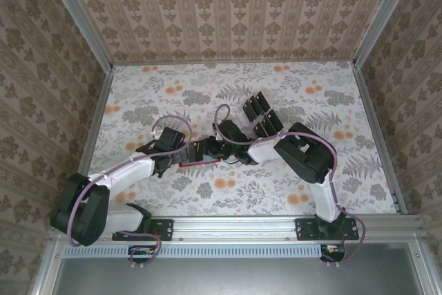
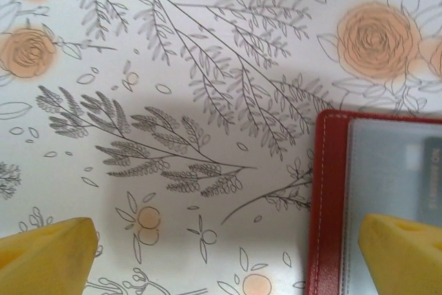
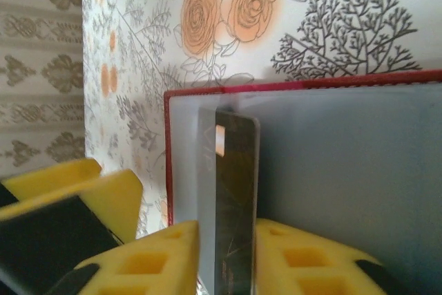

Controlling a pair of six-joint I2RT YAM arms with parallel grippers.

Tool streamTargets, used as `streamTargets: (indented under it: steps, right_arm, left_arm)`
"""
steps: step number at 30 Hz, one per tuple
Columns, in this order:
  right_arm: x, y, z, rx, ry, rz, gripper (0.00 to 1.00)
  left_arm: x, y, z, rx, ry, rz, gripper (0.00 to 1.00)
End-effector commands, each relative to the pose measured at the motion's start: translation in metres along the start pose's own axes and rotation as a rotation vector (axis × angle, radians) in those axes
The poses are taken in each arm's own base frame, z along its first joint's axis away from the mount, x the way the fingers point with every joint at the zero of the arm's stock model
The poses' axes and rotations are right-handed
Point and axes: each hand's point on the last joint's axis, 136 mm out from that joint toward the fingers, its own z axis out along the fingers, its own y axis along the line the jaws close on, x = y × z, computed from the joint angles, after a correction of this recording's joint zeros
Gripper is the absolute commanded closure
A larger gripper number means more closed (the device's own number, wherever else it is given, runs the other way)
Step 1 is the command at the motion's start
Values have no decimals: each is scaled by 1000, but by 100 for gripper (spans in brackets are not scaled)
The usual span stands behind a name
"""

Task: Put the credit cards into the card holder
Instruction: Insert the credit card into the card slot.

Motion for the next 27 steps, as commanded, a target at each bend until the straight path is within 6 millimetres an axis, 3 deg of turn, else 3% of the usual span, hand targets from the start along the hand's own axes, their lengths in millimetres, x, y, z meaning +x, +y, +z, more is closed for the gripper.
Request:
streamTargets:
  steps: [1, 10, 27]
  right_arm:
    - [8, -19, -10, 140, 61, -48, 67]
    - [1, -18, -10, 211, 90, -111, 67]
    - [2, -17, 2, 219, 135, -112, 96]
  left_arm:
    - [6, 15, 0, -44, 20, -38, 0]
    - [18, 24, 9, -58, 61, -88, 0]
    - [29, 18, 22, -49, 115, -79, 0]
